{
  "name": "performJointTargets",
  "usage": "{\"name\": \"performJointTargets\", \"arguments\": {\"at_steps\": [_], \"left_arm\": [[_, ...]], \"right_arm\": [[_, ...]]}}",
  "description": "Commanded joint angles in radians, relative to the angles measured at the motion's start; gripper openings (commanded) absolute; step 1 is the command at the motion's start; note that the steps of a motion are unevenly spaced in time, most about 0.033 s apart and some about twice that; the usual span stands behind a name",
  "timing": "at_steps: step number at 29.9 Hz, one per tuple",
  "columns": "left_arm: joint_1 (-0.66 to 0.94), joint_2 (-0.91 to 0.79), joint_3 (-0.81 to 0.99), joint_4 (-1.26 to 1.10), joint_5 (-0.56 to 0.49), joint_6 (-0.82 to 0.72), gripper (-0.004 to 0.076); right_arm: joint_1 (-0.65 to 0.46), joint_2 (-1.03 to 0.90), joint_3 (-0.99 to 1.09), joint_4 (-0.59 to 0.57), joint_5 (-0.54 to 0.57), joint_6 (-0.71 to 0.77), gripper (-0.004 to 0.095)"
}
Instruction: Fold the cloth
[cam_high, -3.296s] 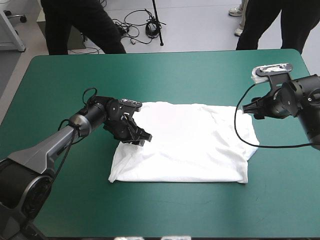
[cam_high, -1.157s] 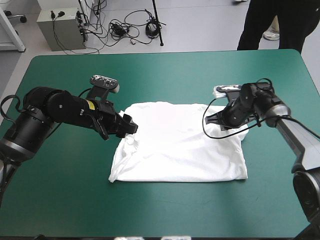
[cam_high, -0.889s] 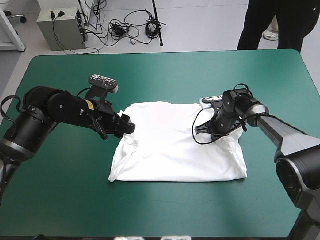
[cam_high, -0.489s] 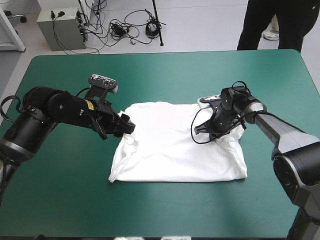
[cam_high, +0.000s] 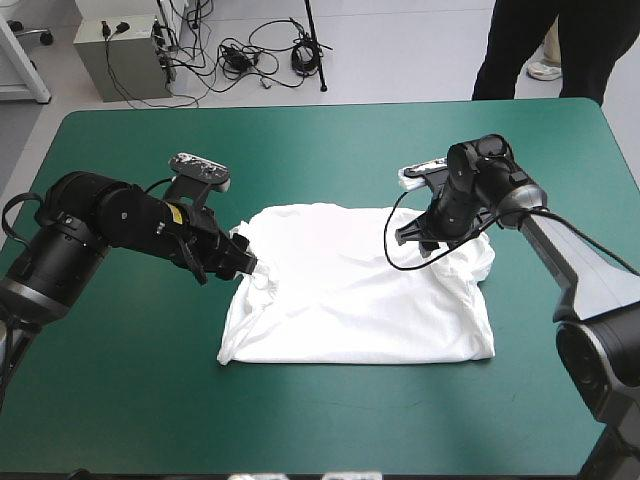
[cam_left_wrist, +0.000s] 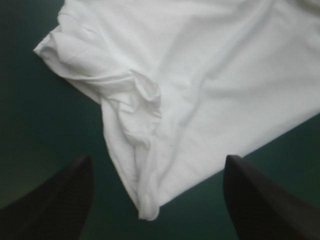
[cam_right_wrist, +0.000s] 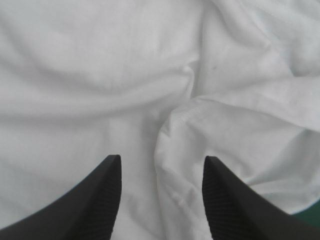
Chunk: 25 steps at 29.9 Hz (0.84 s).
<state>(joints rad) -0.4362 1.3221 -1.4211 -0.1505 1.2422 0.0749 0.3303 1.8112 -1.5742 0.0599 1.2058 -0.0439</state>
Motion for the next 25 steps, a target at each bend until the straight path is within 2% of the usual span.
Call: {"name": "performJointTargets", "arguments": {"at_steps": [1,8,13,20,25], "left_arm": [[-0.004,-0.029,-0.033,0.102,0.047,-0.060,0.0528],[-0.004,-0.087,0.063,0.135,0.048,-0.185,0.0528],[-0.004,-0.129,0.236,0.122,0.035,-0.251,0.0528],[-0.004,-0.129,0.459,0.089,-0.171,-0.315,0.0528],[-0.004,-0.107,0.561,0.091,-0.301,-0.351,0.0528]], "right_arm": [[0.000,-0.125,-0.037,-0.054,0.043,0.022,0.0482],[0.000,-0.327,-0.033,-0.216,0.043,0.122,0.0482],[0.000,-0.463,0.036,-0.230,0.043,0.195,0.0482],[0.000,-0.589,0.223,-0.242,0.040,0.252,0.0482],[0.000,-0.667,0.345,-0.262,-0.047,0.276,0.0483]]}}
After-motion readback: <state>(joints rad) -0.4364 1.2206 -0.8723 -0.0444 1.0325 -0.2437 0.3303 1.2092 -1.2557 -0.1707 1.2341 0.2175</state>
